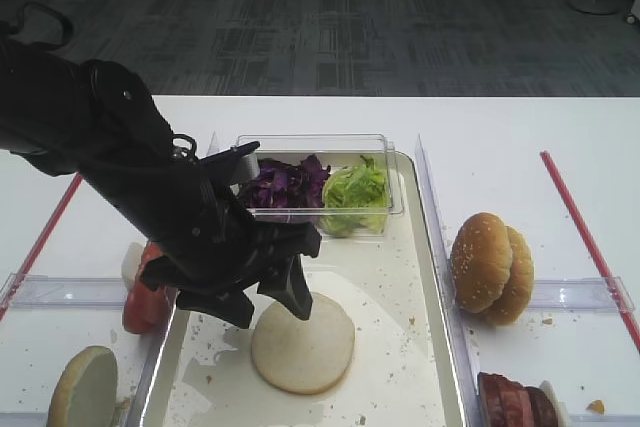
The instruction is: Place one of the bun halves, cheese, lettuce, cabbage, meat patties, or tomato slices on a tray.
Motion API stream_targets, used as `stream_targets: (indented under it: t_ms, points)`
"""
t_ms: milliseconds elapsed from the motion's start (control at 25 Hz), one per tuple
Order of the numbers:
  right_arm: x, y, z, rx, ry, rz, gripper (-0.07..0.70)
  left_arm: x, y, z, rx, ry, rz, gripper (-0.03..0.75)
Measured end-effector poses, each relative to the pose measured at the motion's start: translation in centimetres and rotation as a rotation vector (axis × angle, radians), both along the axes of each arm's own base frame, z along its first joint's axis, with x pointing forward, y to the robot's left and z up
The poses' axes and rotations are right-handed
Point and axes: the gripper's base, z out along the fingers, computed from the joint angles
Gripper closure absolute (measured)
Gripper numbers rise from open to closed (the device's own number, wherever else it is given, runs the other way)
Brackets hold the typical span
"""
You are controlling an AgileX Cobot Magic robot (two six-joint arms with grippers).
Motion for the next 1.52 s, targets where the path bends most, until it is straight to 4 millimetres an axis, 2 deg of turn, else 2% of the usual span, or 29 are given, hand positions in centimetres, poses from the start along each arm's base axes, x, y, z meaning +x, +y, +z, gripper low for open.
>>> stream_targets:
  t_ms: [240, 360, 760, 880, 1160, 1520]
  points:
    - [0.0, 0.0, 0.0, 0.002, 0.0, -0.001, -0.06, 0.0, 0.0, 0.0, 0.001, -0.001, 0.002, 0.278]
    - [0.0, 0.0, 0.0, 0.002, 0.0, -0.001, -0.06, -0.1, 0.1, 1.0, -0.015, -0.029, 0.002, 0.278]
    - [0.0, 0.0, 0.0, 0.004, 0.0, -0.002, -0.06, -1.3, 0.6, 9.2, -0.144, -0.233, -0.019, 0.278]
    - [0.0, 0.0, 0.0, 0.004, 0.0, -0.002, -0.06, -1.9, 0.9, 10.8, -0.168, -0.272, -0.025, 0.278]
    - [0.0, 0.0, 0.0, 0.004, 0.0, -0.002, -0.06, -2.2, 1.3, 11.1, -0.13, -0.291, -0.042, 0.278]
    - [0.0, 0.0, 0.0, 0.004, 0.0, -0.002, -0.06, -1.8, 4.8, 9.6, 0.299, -0.311, -0.067, 0.278]
